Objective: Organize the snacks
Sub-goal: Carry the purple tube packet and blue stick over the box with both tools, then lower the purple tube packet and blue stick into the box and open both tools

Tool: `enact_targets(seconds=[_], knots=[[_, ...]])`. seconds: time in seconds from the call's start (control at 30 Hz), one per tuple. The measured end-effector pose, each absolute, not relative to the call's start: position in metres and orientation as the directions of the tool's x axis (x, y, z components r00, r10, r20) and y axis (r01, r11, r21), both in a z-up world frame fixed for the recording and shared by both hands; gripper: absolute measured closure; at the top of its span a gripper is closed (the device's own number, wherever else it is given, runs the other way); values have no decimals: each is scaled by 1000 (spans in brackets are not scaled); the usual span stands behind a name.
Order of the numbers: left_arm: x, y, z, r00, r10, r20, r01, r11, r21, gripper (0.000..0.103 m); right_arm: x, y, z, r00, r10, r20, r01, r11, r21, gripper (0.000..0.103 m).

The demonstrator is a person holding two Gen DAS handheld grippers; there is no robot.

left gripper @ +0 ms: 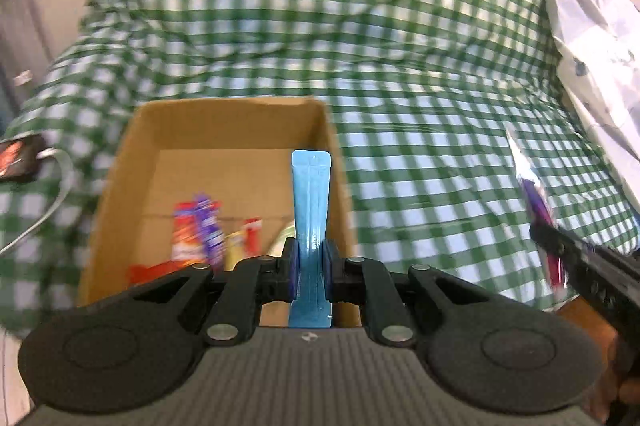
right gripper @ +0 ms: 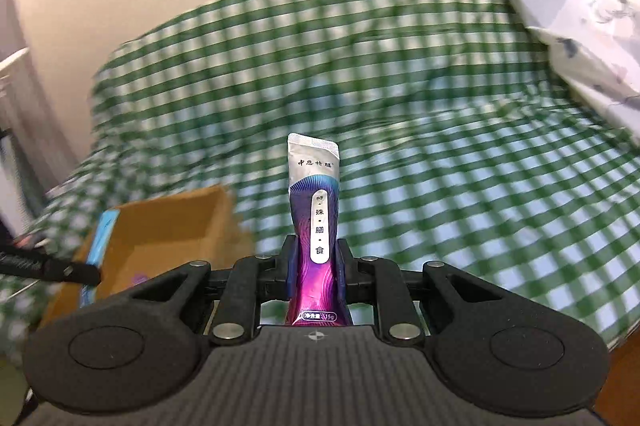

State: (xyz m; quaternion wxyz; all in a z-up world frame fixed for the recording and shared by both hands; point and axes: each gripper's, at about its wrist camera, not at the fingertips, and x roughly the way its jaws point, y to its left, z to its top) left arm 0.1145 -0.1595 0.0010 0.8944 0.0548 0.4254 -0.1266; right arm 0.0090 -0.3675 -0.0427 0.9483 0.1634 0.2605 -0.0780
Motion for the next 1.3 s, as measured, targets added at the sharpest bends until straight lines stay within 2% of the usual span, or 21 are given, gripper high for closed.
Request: enact_targets(seconds=[0.27, 0.4, 0.83, 1.3], knots=[[56, -75, 0, 628, -123, -769, 179, 984, -10, 90, -31, -251, -36, 817, 124, -562, 43, 960, 275, 83], [38, -48, -2, 637, -112, -763, 158, 987, -14, 90, -40, -215, -32, 802, 158, -576, -31, 974, 224, 83], [24, -20, -4, 647, -140, -750, 141, 988, -63, 90, -44, -183, -19, 798, 131, -588, -57, 988, 143, 83], [30, -23, -9, 634, -136, -761, 139, 988, -61, 90, -40, -185, -26, 781, 136, -610, -60, 988, 143, 83]])
